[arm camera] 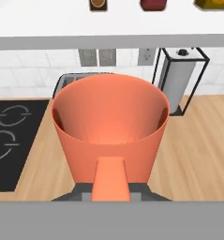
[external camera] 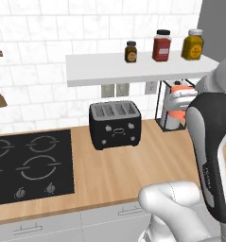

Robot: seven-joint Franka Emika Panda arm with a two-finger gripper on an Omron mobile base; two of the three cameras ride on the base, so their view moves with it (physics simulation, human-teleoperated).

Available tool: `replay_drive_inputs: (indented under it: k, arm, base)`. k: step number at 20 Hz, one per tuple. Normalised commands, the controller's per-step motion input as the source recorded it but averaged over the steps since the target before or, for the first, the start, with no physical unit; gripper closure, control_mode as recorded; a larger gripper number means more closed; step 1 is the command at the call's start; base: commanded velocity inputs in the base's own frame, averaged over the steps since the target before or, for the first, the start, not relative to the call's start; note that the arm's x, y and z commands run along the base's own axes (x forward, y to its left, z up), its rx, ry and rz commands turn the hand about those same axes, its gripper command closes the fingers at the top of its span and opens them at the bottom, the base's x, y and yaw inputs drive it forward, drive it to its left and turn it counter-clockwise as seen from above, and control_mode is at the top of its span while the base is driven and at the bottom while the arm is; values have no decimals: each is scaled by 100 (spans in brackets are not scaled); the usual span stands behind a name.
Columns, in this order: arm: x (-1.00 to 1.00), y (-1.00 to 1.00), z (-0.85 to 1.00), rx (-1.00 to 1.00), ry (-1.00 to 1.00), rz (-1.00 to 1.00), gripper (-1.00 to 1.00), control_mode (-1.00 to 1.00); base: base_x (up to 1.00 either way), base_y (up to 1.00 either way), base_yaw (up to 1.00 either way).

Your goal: Gather all objects into one cabinet and sort the glasses and bowls to opposite sides.

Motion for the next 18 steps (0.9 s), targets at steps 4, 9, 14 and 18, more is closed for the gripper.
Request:
replay_drive_inputs:
  k: [4, 9, 14, 18]
  arm:
    - [-8, -8, 7, 0, 0, 0, 100, -100]
    - [-1, -2, 1, 0, 0, 0, 100, 100]
    - [0, 0, 0, 0, 0, 0, 100, 100]
    - [0, 0, 0, 0, 0, 0, 100, 100]
  base:
    - [0, 0, 0]
    - [-58, -25, 0]
    - [-100, -58, -3]
    - [-100, -79, -5]
